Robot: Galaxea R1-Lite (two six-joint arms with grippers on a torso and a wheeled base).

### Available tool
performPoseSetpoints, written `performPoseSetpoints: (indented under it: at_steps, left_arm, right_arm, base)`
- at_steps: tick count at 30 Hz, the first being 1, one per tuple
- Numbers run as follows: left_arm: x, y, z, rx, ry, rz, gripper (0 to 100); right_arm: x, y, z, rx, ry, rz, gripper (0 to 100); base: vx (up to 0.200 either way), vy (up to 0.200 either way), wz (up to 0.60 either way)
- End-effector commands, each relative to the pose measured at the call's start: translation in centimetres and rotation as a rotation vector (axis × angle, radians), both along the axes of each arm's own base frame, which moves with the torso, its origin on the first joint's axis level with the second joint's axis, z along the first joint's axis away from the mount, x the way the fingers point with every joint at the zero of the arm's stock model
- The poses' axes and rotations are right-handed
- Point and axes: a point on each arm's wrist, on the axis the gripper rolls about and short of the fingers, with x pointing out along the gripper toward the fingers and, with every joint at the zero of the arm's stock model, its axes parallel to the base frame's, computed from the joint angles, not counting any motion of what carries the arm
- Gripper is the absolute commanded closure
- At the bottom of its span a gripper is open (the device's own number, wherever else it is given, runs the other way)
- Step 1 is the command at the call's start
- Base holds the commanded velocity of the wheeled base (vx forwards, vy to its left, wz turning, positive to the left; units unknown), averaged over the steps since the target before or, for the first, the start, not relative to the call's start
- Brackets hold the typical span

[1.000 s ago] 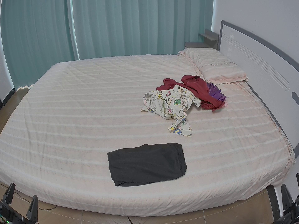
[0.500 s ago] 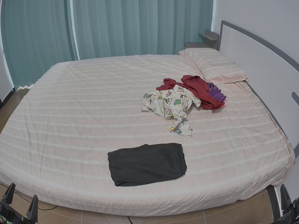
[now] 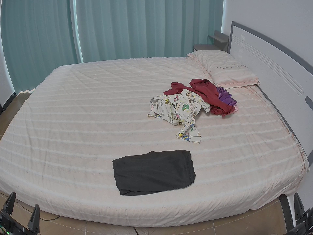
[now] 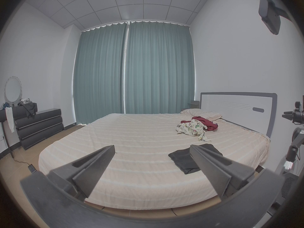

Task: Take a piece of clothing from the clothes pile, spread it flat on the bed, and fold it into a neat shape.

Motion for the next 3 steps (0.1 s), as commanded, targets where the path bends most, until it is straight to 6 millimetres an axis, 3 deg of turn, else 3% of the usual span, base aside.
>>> performPoseSetpoints:
  at_steps: [1, 3]
  left_arm:
    - [0.0, 0.0, -0.48, 0.0, 0.0, 0.0, 0]
    - [0.0, 0.0, -0.48, 0.0, 0.0, 0.0, 0]
  right_arm:
    - [0.01, 0.03, -0.51, 0.008, 0.0, 0.013, 0]
    - [0.01, 0.03, -0.51, 0.007, 0.0, 0.012, 0]
  base:
    - [0.0, 0.0, 0.0]
    - [0.0, 0.0, 0.0]
